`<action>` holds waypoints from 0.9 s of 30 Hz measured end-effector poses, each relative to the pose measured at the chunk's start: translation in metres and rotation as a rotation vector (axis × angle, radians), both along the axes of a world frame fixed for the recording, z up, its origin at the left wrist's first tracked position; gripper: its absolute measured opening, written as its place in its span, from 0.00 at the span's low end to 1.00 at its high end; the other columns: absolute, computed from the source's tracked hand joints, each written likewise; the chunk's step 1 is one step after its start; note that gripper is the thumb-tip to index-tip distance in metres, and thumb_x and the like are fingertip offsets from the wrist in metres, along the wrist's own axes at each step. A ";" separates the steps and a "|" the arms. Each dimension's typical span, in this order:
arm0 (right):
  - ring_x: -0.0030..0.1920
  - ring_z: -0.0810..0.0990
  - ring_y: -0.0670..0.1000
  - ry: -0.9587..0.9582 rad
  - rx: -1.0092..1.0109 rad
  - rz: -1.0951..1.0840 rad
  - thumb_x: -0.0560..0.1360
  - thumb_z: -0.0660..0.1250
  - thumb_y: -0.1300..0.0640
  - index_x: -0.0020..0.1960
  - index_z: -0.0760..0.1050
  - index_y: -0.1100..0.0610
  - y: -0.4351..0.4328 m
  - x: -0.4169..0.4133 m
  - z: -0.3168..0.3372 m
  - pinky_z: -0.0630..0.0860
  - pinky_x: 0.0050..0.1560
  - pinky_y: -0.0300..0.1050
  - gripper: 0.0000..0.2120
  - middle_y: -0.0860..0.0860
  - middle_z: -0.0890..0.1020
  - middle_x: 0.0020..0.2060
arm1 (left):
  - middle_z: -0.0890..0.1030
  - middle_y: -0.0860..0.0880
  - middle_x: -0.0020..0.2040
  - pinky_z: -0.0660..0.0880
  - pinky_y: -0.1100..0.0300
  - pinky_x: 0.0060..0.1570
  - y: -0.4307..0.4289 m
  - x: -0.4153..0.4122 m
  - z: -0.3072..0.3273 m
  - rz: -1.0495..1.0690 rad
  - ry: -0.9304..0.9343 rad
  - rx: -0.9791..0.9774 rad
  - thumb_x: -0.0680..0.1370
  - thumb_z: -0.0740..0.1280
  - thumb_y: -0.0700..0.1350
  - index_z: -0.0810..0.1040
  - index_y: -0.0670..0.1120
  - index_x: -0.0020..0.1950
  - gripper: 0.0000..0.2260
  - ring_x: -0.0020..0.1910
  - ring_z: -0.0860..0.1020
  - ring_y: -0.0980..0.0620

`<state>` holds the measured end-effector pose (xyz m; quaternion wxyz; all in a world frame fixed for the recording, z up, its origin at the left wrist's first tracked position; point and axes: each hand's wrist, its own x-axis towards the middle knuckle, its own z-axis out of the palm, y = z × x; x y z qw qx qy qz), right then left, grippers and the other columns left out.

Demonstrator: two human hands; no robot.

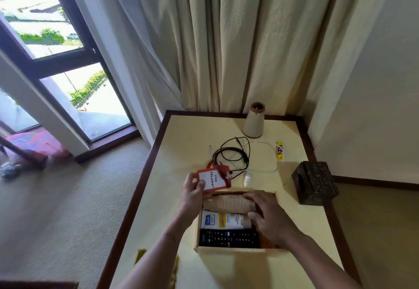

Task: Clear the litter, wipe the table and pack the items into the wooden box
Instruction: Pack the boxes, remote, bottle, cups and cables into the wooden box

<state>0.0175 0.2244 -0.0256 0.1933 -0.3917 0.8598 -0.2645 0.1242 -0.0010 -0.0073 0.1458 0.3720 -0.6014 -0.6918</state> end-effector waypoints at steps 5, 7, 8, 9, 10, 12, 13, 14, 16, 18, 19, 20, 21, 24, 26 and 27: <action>0.70 0.64 0.52 0.261 0.133 -0.132 0.79 0.64 0.54 0.71 0.71 0.42 -0.011 0.016 -0.010 0.67 0.73 0.48 0.21 0.48 0.68 0.67 | 0.84 0.38 0.49 0.82 0.42 0.46 0.005 0.010 0.000 -0.033 -0.035 -0.046 0.84 0.62 0.37 0.73 0.44 0.53 0.04 0.43 0.86 0.45; 0.69 0.65 0.53 0.215 0.108 -0.170 0.78 0.64 0.54 0.70 0.72 0.44 -0.015 0.020 -0.003 0.68 0.71 0.49 0.21 0.48 0.68 0.67 | 0.85 0.39 0.48 0.84 0.44 0.42 0.011 0.018 0.006 -0.044 -0.020 -0.038 0.84 0.62 0.38 0.73 0.43 0.53 0.02 0.42 0.86 0.45; 0.69 0.65 0.53 0.162 0.043 -0.199 0.77 0.65 0.54 0.71 0.71 0.46 -0.017 0.022 0.003 0.68 0.71 0.49 0.22 0.47 0.67 0.67 | 0.85 0.40 0.48 0.84 0.42 0.42 0.014 0.022 0.009 -0.063 -0.014 -0.060 0.84 0.63 0.38 0.74 0.43 0.54 0.01 0.42 0.87 0.44; 0.70 0.65 0.52 0.109 -0.062 -0.228 0.76 0.66 0.54 0.71 0.69 0.47 -0.020 0.024 0.010 0.68 0.71 0.50 0.24 0.46 0.67 0.68 | 0.85 0.41 0.48 0.84 0.40 0.42 0.016 0.026 0.013 -0.092 -0.008 -0.117 0.84 0.63 0.39 0.75 0.44 0.54 0.02 0.43 0.87 0.43; 0.72 0.64 0.49 0.067 -0.170 -0.240 0.76 0.68 0.54 0.72 0.68 0.46 -0.024 0.025 0.018 0.67 0.72 0.51 0.25 0.45 0.67 0.70 | 0.86 0.43 0.48 0.84 0.38 0.42 0.018 0.030 0.018 -0.132 0.002 -0.194 0.84 0.64 0.40 0.76 0.47 0.54 0.03 0.43 0.87 0.43; 0.76 0.58 0.43 -0.026 -0.316 -0.202 0.77 0.69 0.51 0.75 0.64 0.41 -0.034 0.027 0.040 0.62 0.75 0.49 0.29 0.41 0.62 0.76 | 0.86 0.46 0.46 0.84 0.39 0.40 0.020 0.036 0.032 -0.214 0.019 -0.326 0.84 0.64 0.41 0.78 0.51 0.55 0.05 0.42 0.87 0.45; 0.78 0.55 0.40 -0.063 -0.330 -0.144 0.77 0.70 0.50 0.76 0.62 0.39 -0.039 0.027 0.053 0.58 0.75 0.46 0.30 0.40 0.60 0.78 | 0.87 0.47 0.45 0.84 0.41 0.40 0.021 0.039 0.040 -0.250 0.018 -0.373 0.84 0.64 0.41 0.79 0.52 0.55 0.06 0.41 0.87 0.47; 0.78 0.55 0.40 -0.089 -0.326 -0.078 0.78 0.70 0.49 0.76 0.63 0.38 -0.042 0.027 0.065 0.58 0.75 0.44 0.30 0.39 0.60 0.78 | 0.87 0.48 0.44 0.84 0.44 0.39 0.020 0.040 0.048 -0.281 0.015 -0.412 0.84 0.64 0.42 0.80 0.52 0.55 0.07 0.41 0.87 0.49; 0.72 0.70 0.41 -0.185 -0.325 -0.012 0.77 0.72 0.47 0.72 0.70 0.40 -0.047 0.027 0.087 0.70 0.70 0.43 0.25 0.40 0.74 0.70 | 0.86 0.49 0.43 0.84 0.52 0.37 0.017 0.045 0.066 -0.323 0.019 -0.481 0.84 0.65 0.42 0.81 0.51 0.54 0.07 0.40 0.86 0.53; 0.59 0.80 0.42 -0.324 -0.327 -0.011 0.77 0.73 0.48 0.65 0.77 0.43 -0.045 0.026 0.102 0.80 0.58 0.40 0.18 0.43 0.83 0.57 | 0.85 0.49 0.42 0.81 0.61 0.36 0.010 0.050 0.084 -0.320 0.030 -0.564 0.84 0.64 0.41 0.79 0.50 0.54 0.06 0.40 0.84 0.58; 0.57 0.82 0.41 -0.349 -0.329 -0.013 0.76 0.73 0.49 0.63 0.78 0.44 -0.042 0.025 0.106 0.81 0.56 0.39 0.16 0.44 0.84 0.54 | 0.84 0.50 0.43 0.79 0.63 0.35 0.005 0.053 0.094 -0.292 0.044 -0.589 0.85 0.63 0.41 0.79 0.49 0.54 0.06 0.41 0.83 0.60; 0.55 0.82 0.41 -0.346 -0.319 -0.021 0.76 0.74 0.48 0.61 0.79 0.44 -0.038 0.023 0.109 0.80 0.54 0.39 0.15 0.44 0.85 0.53 | 0.84 0.49 0.43 0.79 0.64 0.36 0.001 0.057 0.102 -0.248 0.072 -0.585 0.85 0.63 0.40 0.78 0.48 0.54 0.05 0.41 0.83 0.59; 0.54 0.83 0.42 -0.356 -0.325 -0.035 0.75 0.74 0.48 0.59 0.81 0.44 -0.034 0.022 0.109 0.80 0.53 0.39 0.13 0.45 0.85 0.52 | 0.84 0.47 0.43 0.79 0.62 0.35 -0.004 0.060 0.109 -0.191 0.112 -0.548 0.84 0.63 0.40 0.78 0.46 0.54 0.05 0.41 0.83 0.57; 0.52 0.82 0.47 -0.342 -0.361 -0.122 0.77 0.72 0.54 0.48 0.82 0.44 -0.028 0.027 0.116 0.78 0.49 0.37 0.05 0.45 0.84 0.47 | 0.86 0.42 0.44 0.82 0.54 0.37 -0.017 0.069 0.128 -0.011 0.235 -0.317 0.84 0.65 0.40 0.79 0.42 0.56 0.05 0.38 0.84 0.44; 0.60 0.77 0.45 -0.158 -0.315 -0.168 0.77 0.72 0.58 0.53 0.78 0.38 -0.025 0.028 0.116 0.73 0.59 0.37 0.14 0.42 0.80 0.55 | 0.86 0.42 0.44 0.82 0.51 0.38 -0.019 0.073 0.138 0.063 0.252 -0.154 0.83 0.66 0.41 0.80 0.40 0.58 0.07 0.36 0.83 0.41; 0.67 0.71 0.44 -0.127 -0.297 -0.154 0.76 0.73 0.58 0.61 0.75 0.35 -0.024 0.030 0.116 0.68 0.65 0.41 0.22 0.41 0.76 0.64 | 0.86 0.41 0.44 0.83 0.51 0.39 -0.019 0.073 0.142 0.077 0.244 -0.087 0.83 0.66 0.41 0.80 0.40 0.58 0.07 0.36 0.83 0.41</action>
